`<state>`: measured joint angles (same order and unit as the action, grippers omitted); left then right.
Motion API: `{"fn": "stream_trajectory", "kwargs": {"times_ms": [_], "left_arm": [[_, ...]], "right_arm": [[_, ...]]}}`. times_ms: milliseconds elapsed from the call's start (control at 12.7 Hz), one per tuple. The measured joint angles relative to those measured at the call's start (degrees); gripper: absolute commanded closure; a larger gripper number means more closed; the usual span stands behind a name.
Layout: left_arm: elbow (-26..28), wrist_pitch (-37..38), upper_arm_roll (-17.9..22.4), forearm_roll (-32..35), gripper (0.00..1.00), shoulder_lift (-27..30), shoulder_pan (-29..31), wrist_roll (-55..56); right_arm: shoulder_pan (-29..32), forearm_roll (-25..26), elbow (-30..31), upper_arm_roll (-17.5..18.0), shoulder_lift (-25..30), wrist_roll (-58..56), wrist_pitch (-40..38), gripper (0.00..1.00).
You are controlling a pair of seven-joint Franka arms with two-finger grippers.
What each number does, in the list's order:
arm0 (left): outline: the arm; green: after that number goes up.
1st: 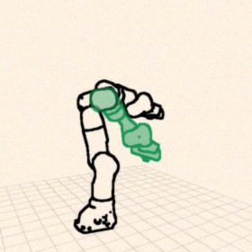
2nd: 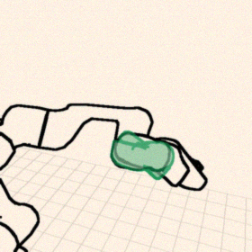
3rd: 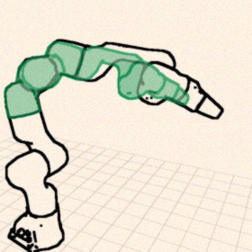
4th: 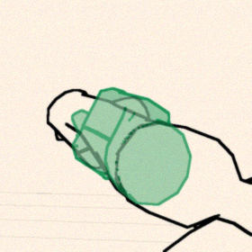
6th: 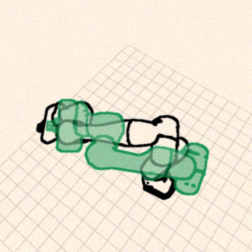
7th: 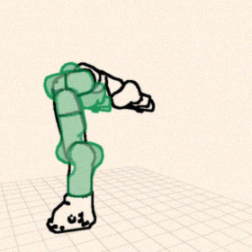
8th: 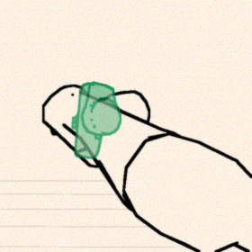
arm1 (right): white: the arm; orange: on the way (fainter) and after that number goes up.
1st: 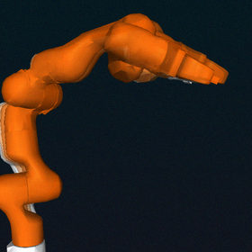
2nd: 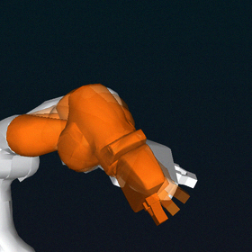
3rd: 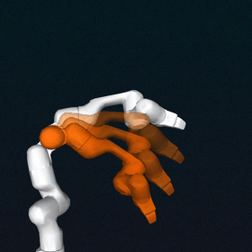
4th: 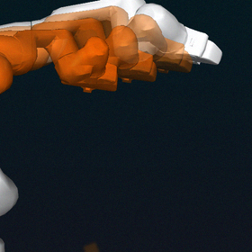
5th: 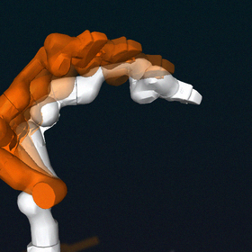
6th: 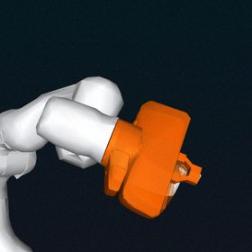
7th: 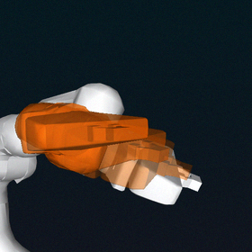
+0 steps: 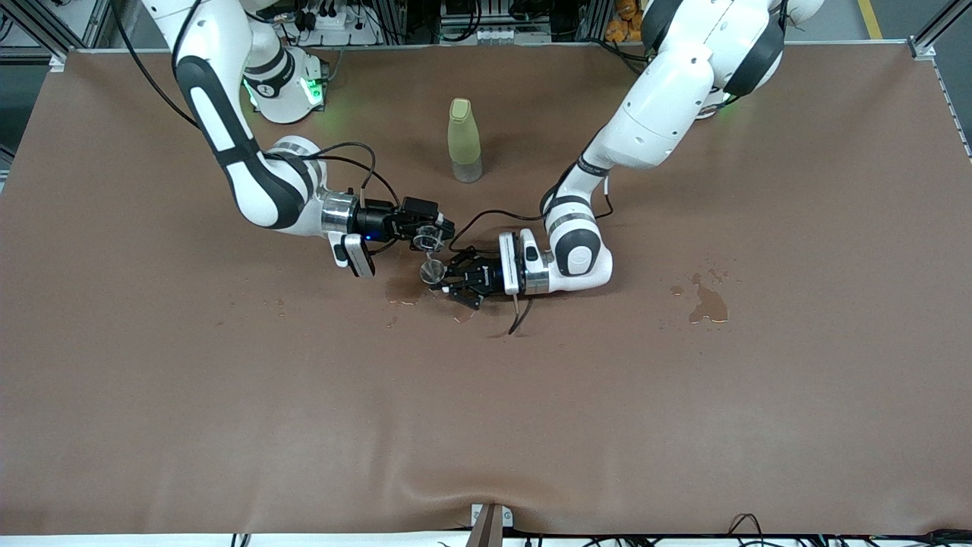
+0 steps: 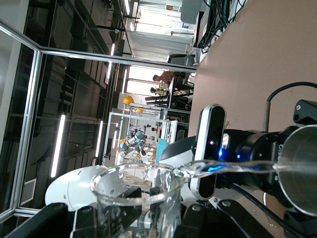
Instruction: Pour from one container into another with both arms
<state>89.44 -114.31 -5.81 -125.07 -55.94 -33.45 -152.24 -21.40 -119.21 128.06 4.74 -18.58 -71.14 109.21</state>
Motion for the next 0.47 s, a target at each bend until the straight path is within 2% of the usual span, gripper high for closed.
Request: {"fn": "stream_trajectory", "kwargs": {"times_ms": [471], "left_arm": [[0.0, 0.2, 0.0, 0.0, 1.0, 0.0, 0.0, 0.0]], "right_arm": [[0.0, 0.0, 0.1, 0.0, 0.1, 4.9, 0.0, 1.0]]}}
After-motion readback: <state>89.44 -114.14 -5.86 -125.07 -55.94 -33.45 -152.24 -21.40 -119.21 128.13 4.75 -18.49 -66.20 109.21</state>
